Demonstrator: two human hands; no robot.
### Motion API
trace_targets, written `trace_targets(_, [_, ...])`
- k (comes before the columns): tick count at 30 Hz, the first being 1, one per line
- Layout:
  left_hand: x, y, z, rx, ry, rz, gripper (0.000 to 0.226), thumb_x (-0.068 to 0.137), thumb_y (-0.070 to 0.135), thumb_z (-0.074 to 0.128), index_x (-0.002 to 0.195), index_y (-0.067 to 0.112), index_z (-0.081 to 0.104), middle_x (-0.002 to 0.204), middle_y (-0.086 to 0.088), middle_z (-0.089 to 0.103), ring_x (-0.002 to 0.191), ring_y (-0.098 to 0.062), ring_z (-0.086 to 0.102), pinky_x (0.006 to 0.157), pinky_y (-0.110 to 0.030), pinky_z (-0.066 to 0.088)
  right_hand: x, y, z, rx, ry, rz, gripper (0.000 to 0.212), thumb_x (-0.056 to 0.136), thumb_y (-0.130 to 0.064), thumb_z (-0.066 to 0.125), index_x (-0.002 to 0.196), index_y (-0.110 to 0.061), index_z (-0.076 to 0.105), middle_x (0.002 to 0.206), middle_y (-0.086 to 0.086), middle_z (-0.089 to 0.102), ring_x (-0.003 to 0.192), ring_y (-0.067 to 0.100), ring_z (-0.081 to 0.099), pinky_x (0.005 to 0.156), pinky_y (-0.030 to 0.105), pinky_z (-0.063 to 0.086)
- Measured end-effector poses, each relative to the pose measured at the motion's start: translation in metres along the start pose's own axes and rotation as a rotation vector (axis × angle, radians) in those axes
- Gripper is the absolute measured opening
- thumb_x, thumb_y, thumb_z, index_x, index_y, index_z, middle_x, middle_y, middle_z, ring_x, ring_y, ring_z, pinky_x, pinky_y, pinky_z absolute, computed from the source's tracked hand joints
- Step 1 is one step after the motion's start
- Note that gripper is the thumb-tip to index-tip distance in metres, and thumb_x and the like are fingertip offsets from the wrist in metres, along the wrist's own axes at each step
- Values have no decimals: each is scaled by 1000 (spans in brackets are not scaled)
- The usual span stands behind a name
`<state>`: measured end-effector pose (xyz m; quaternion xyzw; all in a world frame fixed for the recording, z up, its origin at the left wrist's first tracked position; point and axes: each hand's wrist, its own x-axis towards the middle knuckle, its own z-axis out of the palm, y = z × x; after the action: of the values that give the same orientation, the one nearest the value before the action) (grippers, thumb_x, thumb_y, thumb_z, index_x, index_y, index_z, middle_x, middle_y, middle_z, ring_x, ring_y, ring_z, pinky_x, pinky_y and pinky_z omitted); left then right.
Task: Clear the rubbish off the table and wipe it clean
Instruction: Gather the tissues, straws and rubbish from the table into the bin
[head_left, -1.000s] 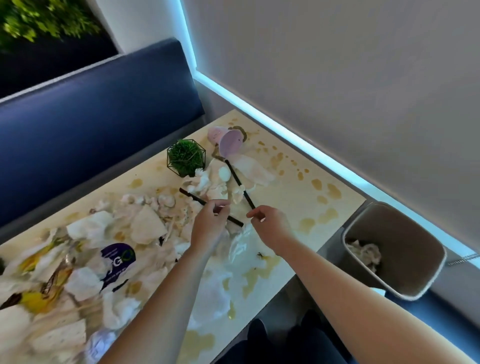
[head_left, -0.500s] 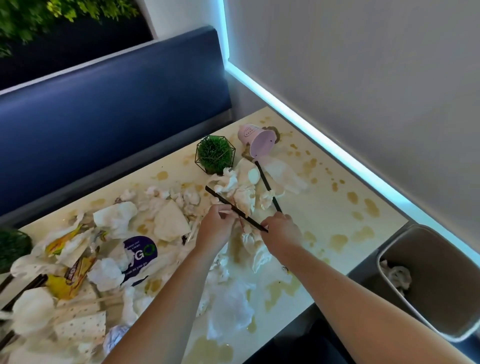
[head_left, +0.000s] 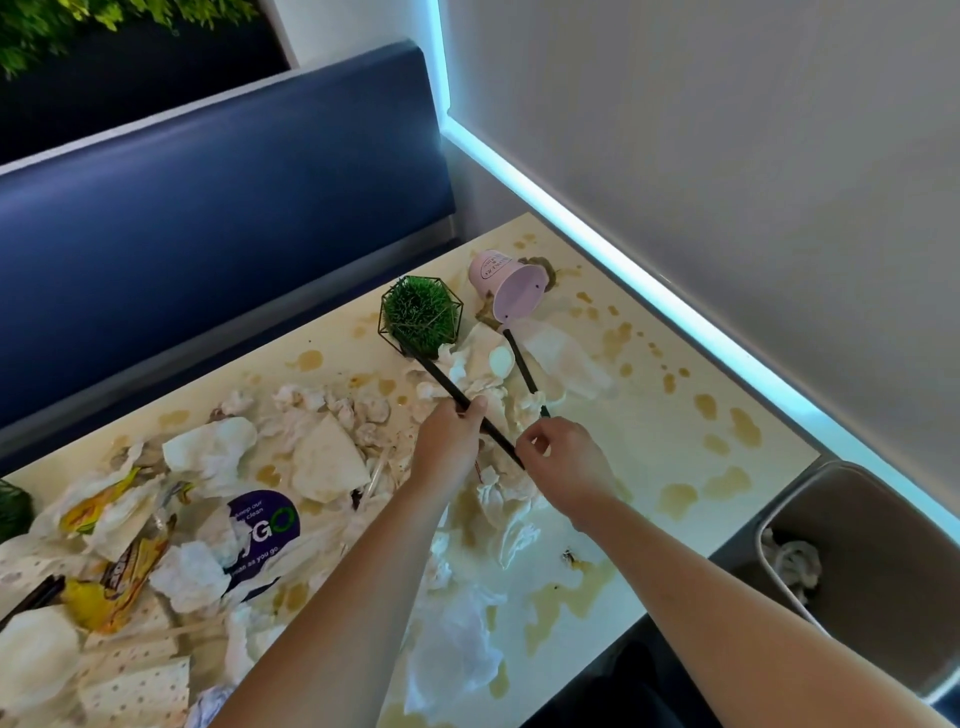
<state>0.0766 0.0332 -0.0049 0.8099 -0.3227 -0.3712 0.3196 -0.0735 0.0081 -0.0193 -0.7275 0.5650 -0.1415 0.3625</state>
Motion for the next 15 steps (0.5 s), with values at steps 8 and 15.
trace_targets(8, [6,7,11,16,-89,35,50,98,58,39,129,22,56,100,1,65,92,-25,66,85,-47,56,36,27,-7,-140,12,185,27,90,-17,59,117,-17,56,117,3,57,104,23,56,85,41,53])
trace_targets(15, [2,16,16,-15,-82,63,48,98,55,41,125,18,55,91,5,60,87,-22,66,77,-47,59,39,35,-5,-33,-39,265,38,84,-12,60,121,-20,57,104,3,67,90,23,64,74,38,57])
